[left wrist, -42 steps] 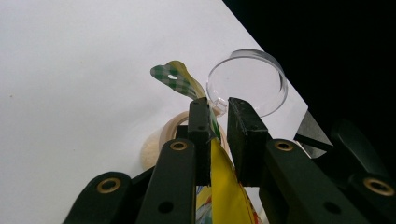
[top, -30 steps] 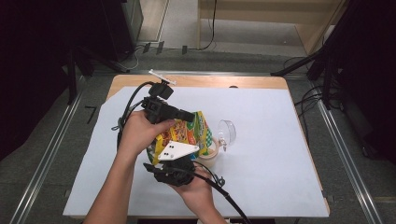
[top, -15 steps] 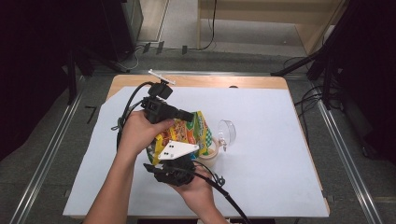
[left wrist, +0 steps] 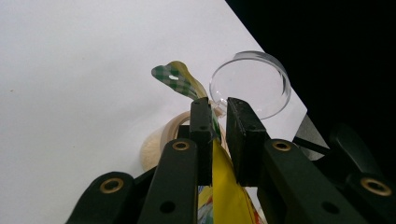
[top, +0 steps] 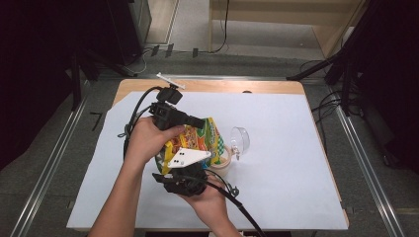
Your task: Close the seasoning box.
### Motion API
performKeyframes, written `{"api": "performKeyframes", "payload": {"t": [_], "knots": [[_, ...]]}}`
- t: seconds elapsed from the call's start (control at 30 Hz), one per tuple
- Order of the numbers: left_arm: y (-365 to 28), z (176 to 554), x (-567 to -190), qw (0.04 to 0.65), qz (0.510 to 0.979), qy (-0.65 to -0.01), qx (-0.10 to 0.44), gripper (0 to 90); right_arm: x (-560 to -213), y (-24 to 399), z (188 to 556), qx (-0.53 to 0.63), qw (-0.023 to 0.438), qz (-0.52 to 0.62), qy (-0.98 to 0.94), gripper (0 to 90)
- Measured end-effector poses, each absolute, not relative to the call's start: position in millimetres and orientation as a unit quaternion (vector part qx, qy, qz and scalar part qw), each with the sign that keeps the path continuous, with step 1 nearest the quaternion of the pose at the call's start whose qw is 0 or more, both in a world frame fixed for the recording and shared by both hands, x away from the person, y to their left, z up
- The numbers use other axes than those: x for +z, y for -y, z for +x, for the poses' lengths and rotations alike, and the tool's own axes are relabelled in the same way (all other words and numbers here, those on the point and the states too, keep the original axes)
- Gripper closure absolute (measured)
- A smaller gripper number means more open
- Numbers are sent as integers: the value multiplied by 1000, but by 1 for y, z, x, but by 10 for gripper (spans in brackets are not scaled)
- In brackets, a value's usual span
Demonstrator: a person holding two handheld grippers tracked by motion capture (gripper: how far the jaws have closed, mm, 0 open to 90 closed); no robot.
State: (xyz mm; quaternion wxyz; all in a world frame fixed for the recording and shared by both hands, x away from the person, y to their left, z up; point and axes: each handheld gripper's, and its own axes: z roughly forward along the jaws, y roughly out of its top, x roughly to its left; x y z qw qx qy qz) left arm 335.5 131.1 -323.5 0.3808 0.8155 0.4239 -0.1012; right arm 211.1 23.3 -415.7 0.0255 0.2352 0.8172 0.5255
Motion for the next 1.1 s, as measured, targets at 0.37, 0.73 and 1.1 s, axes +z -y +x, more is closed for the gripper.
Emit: {"api": "performKeyframes", "payload": {"t": [0.37,0.73,1.1], "knots": [[-127,331,-321,380,821,-416,-96,814,-417,-24,211,528,31,235,-815,713],[-126,331,-322,379,823,-411,-95,814,-420,-23,209,534,39,232,-812,711],[-131,330,-324,377,824,-410,-102,818,-430,-24,209,539,35,226,-811,693]]}}
